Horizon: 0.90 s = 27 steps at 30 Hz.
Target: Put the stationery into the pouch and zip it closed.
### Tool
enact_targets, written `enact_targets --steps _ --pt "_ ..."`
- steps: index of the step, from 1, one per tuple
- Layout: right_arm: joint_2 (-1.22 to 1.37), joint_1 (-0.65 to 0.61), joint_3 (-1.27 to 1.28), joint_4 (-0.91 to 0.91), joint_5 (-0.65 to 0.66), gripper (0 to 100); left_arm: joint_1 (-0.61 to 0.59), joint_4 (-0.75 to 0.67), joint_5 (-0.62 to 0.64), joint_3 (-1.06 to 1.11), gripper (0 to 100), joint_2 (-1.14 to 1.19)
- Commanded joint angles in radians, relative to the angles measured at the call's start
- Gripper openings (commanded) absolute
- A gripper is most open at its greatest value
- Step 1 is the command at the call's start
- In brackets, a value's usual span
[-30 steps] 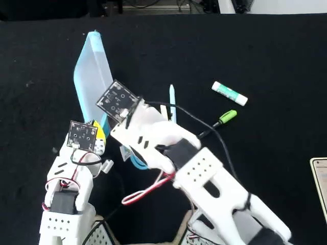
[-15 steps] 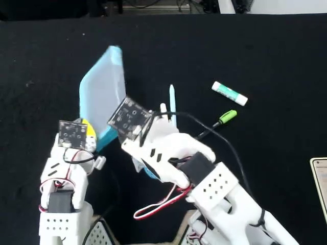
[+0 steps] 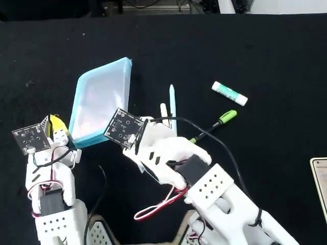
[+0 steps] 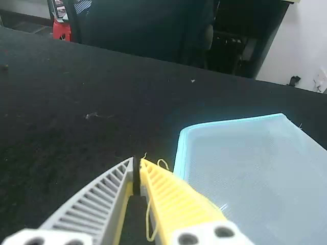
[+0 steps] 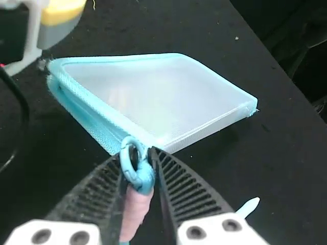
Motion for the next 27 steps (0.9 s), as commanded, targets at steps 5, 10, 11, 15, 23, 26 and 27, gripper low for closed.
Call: enact_targets --steps 5,10,11,15,23,26,27 --pt "-0.071 0.003 -0.074 -0.017 0.006 1.1 0.186 0.049 -0.146 0.024 3 -0.003" --pt "-0.12 -0.003 -0.142 -0.025 0.005 1.1 0.317 0.114 -0.215 0.024 3 -0.003" --pt "-0.12 -0.003 -0.148 -0.026 0.005 1.1 0.334 0.118 -0.215 0.024 3 -0.003" --pt "-0.12 -0.028 -0.136 -0.043 0.005 1.1 0.378 0.126 -0.21 0.024 3 -0.003" --pt "-0.13 -0.109 -0.042 -0.038 0.005 1.1 0.4 0.14 -0.215 0.024 3 -0.003" --pt "-0.13 -0.11 -0.015 -0.04 0.005 1.1 0.404 0.14 -0.213 0.024 3 -0.003" --pt "-0.13 -0.11 -0.01 -0.04 0.005 1.1 0.404 0.14 -0.212 0.024 3 -0.003"
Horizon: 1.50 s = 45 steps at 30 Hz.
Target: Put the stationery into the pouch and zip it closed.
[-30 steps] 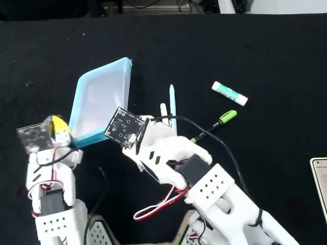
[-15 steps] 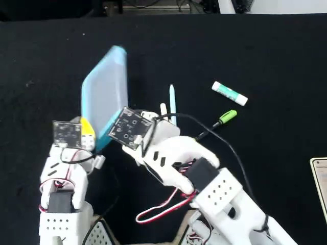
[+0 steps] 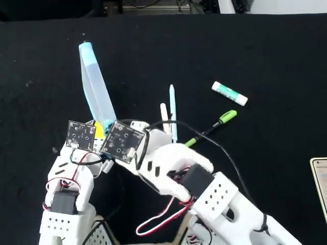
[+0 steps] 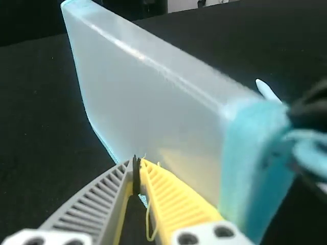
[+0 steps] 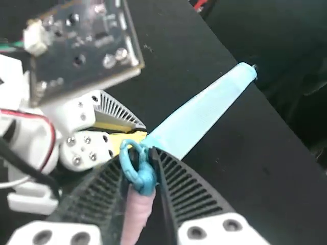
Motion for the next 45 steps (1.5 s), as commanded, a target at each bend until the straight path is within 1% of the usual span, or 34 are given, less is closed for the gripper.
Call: enact_targets --steps 1,6,13,20,25,26,29,33,35,37,40,42,45 --pt "-0.03 -0.009 -0.001 -0.02 0.003 1.1 0.019 0.0 -0.008 0.024 3 -0.003" --pt "-0.03 -0.006 0.047 -0.025 0.003 1.1 0.01 0.002 -0.012 0.024 3 -0.003" --pt "-0.03 -0.011 0.035 -0.029 0.003 1.1 -0.071 0.02 -0.014 0.024 3 -0.003" --pt "-0.033 0.055 -0.012 -0.02 0.003 1.1 -0.096 0.008 -0.014 0.024 3 -0.005" --pt "-0.134 0.058 -0.013 0.011 0.0 1.1 -0.096 0.006 -0.014 0.024 3 -0.005" --pt "-0.163 0.048 -0.015 0.018 -0.021 1.1 -0.096 0.006 -0.014 0.024 3 -0.005" --pt "-0.242 0.035 -0.013 0.015 -0.104 1.1 -0.088 0.006 -0.014 0.024 3 -0.005" --pt "-0.278 0.037 -0.007 -0.034 -0.115 1.1 -0.081 0.006 -0.009 0.024 3 -0.005" --pt "-0.259 0.037 -0.007 -0.069 -0.115 1.1 -0.036 0.012 -0.011 0.024 3 -0.005" --pt "-0.225 0.037 -0.007 -0.109 -0.115 1.1 0.038 0.014 -0.012 0.024 3 -0.003" --pt "-0.176 0.038 -0.008 -0.126 -0.115 1.1 0.119 0.012 -0.012 0.024 3 -0.003" --pt "-0.16 0.038 -0.008 -0.109 -0.115 1.1 0.117 0.009 -0.012 0.024 3 -0.003" --pt "-0.16 0.038 -0.008 -0.035 -0.115 1.1 0.071 0.009 -0.012 0.024 3 -0.003"
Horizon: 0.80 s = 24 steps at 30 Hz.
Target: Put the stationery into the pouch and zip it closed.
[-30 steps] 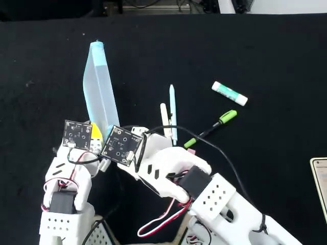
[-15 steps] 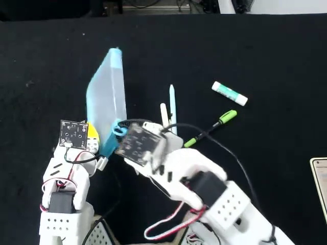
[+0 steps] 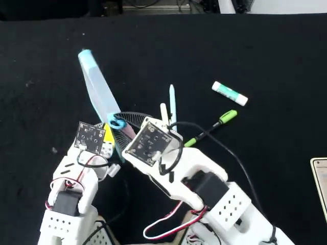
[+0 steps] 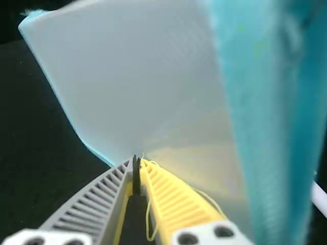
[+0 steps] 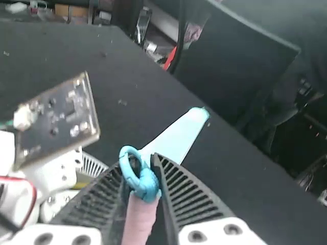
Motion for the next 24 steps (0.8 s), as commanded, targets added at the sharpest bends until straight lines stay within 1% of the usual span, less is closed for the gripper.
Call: enact_targets --steps 1,4,7,10,14,16,20,22,24 --pt "0.01 -0.009 -0.065 0.069 -0.011 1.1 -0.031 -0.006 -0.006 0.024 3 -0.003" --pt "0.01 -0.009 -0.054 0.153 -0.011 1.1 -0.045 0.002 -0.006 0.024 3 -0.003" --pt "0.012 -0.014 -0.002 0.166 -0.011 1.1 -0.044 0.051 -0.006 0.024 3 -0.003" --pt "0.012 -0.017 0.084 0.084 -0.015 1.1 -0.05 0.075 -0.026 0.024 3 -0.003" --pt "0.012 -0.017 0.173 -0.048 -0.017 1.1 -0.113 0.068 -0.181 0.024 3 -0.003" --pt "0.016 -0.032 0.193 -0.089 -0.014 1.1 -0.147 0.074 -0.221 0.024 3 -0.003" --pt "0.018 -0.107 0.229 -0.106 -0.012 1.1 -0.199 0.074 -0.224 0.024 3 -0.003" --pt "0.016 -0.146 0.251 -0.104 -0.011 1.1 -0.202 0.075 -0.222 0.024 3 -0.003" --pt "0.012 -0.152 0.269 -0.103 -0.011 1.1 -0.202 0.087 -0.199 0.024 3 -0.003"
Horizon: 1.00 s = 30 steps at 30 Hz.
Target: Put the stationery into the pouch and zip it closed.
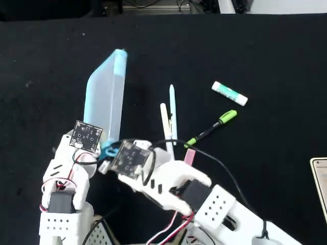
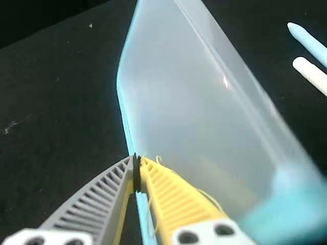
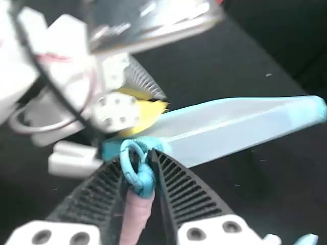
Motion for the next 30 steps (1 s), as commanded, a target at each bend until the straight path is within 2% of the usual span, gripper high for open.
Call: enact_targets --steps 1,9,12,17,24,30 --pt "0.001 -0.015 0.004 -0.02 -0.002 1.1 -0.012 0.025 0.032 0.024 3 -0.003" --pt "0.005 0.192 -0.136 0.276 -0.011 1.1 -0.012 0.032 0.041 0.024 3 -0.003" --pt "0.007 0.23 -0.151 0.327 -0.011 1.1 -0.005 0.015 0.041 0.024 3 -0.005" --pt "-0.001 0.265 -0.159 0.385 -0.011 1.1 -0.012 -0.13 0.037 0.024 3 -0.003" --pt "0.005 0.454 -0.205 0.531 -0.011 1.1 -0.013 -0.109 0.043 0.024 3 -0.002" --pt "0.008 0.473 -0.28 0.703 -0.008 1.1 -0.013 -0.107 0.097 0.024 3 -0.002"
